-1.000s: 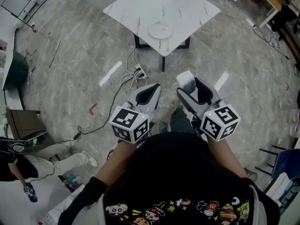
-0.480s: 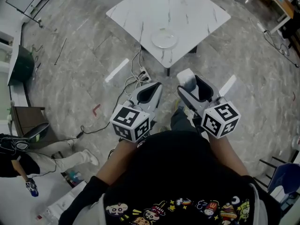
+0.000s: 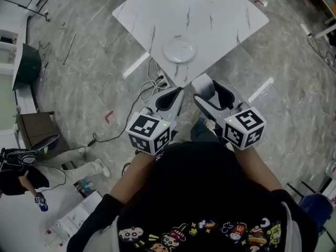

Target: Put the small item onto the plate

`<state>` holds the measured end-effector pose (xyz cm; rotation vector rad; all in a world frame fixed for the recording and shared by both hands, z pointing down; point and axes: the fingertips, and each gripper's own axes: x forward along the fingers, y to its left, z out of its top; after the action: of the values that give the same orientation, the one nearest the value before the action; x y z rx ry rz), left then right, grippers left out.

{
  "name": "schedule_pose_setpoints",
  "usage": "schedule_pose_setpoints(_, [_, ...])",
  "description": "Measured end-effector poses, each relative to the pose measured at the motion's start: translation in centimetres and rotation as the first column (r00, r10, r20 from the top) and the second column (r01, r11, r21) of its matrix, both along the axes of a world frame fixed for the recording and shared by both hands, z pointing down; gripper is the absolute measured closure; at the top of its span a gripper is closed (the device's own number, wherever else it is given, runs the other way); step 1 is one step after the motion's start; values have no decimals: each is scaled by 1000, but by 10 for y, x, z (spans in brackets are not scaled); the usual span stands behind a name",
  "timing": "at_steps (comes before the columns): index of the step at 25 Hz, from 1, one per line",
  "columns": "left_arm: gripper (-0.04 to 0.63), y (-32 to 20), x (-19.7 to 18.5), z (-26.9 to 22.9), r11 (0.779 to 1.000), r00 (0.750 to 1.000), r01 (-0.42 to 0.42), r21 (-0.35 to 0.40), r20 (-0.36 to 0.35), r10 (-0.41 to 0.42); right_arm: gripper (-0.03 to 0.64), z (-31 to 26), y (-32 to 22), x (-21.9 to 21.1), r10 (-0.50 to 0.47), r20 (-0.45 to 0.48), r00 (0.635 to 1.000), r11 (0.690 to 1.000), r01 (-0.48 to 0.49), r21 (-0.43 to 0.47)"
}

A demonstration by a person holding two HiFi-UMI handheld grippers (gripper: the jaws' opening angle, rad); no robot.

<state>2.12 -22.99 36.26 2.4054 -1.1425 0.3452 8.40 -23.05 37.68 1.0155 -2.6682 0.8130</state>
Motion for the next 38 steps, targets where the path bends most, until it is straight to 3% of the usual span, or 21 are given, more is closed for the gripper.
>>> schedule_pose_setpoints(15, [595, -62, -9, 32, 991, 993, 121, -51, 22, -120, 285, 40, -74, -1, -111, -59, 992, 992, 108, -59])
schedule_pose_setpoints(27, [595, -120, -30, 74, 987, 994, 108, -115, -5, -109, 285, 79, -135, -33, -119, -134, 984, 989, 105, -108])
schedule_pose_setpoints(38, [595, -151, -63, 150, 964, 990, 117, -237, -46, -132, 285, 169, -194, -80, -154, -274, 949, 982, 115, -151])
